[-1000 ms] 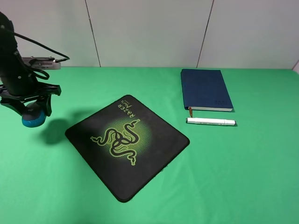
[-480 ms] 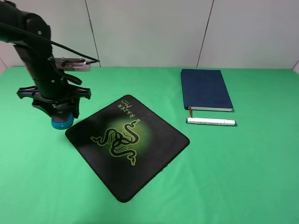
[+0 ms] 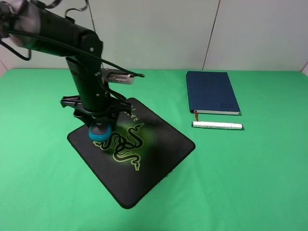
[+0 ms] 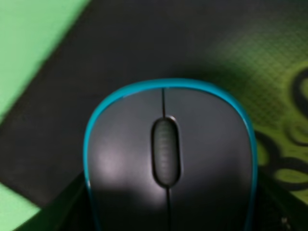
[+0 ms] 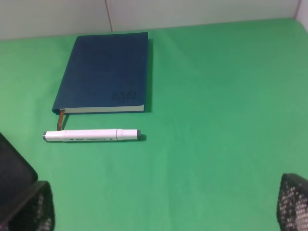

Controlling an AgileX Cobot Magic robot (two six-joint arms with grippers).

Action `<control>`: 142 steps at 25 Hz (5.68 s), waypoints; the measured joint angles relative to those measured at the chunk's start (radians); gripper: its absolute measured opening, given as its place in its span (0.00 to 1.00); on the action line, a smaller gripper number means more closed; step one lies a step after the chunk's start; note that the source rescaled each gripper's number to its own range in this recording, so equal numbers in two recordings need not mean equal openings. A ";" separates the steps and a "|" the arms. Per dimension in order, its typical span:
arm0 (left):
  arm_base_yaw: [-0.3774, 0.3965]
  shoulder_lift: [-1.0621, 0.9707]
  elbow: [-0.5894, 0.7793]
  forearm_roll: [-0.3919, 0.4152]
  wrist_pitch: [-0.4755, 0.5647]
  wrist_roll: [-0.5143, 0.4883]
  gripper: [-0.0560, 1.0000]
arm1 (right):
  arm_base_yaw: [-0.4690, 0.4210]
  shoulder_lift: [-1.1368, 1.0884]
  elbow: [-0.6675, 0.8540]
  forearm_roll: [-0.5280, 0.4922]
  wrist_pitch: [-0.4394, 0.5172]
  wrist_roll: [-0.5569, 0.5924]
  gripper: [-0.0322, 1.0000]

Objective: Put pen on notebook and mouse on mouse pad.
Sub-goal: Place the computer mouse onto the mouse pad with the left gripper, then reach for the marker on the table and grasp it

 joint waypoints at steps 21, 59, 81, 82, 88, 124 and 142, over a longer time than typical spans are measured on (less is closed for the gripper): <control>-0.137 0.077 -0.042 -0.003 -0.028 -0.078 0.06 | 0.000 0.000 0.000 0.001 0.000 0.000 1.00; -0.138 -0.041 -0.042 0.019 -0.017 -0.013 1.00 | 0.000 0.000 0.000 0.001 0.000 0.000 1.00; -0.138 -0.715 0.055 0.056 0.323 0.179 1.00 | 0.000 0.000 0.000 0.001 0.000 0.000 1.00; -0.138 -0.763 0.081 0.055 0.324 0.187 1.00 | 0.000 0.000 0.000 0.001 0.000 0.000 1.00; -0.138 -1.037 0.208 0.053 0.402 0.241 1.00 | 0.000 0.000 0.000 0.001 0.000 0.000 1.00; 0.500 -1.965 0.737 -0.205 0.315 0.675 1.00 | 0.000 0.000 0.000 0.001 0.000 0.000 1.00; 0.500 -1.965 0.737 -0.208 0.315 0.679 0.99 | 0.000 0.000 0.000 0.002 0.000 0.000 1.00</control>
